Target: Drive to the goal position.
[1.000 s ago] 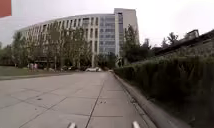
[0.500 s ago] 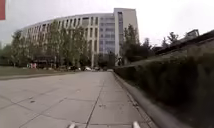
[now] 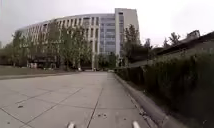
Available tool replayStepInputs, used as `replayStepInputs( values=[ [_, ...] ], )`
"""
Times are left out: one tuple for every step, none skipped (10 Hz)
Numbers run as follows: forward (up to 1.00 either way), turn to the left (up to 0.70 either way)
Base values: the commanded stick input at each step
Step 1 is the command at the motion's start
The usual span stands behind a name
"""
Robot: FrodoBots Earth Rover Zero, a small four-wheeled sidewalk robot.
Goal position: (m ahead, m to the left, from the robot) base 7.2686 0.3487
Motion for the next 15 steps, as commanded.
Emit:
replayStepInputs(
  values=[
    [0.7, 0.0],
    [0.7, 0.0],
    [0.7, 0.0],
    [0.7, 0.0],
    [0.7, 0.0],
    [0.7, 0.0],
    [0.7, 0.0],
    [0.7, 0.0],
    [0.7, 0.0],
    [0.7, 0.0],
    [0.7, 0.0],
    [0.7, 0.0],
    [0.7, 0.0],
    [0.7, 0.0],
    [0.7, 0.0]
  ],
)
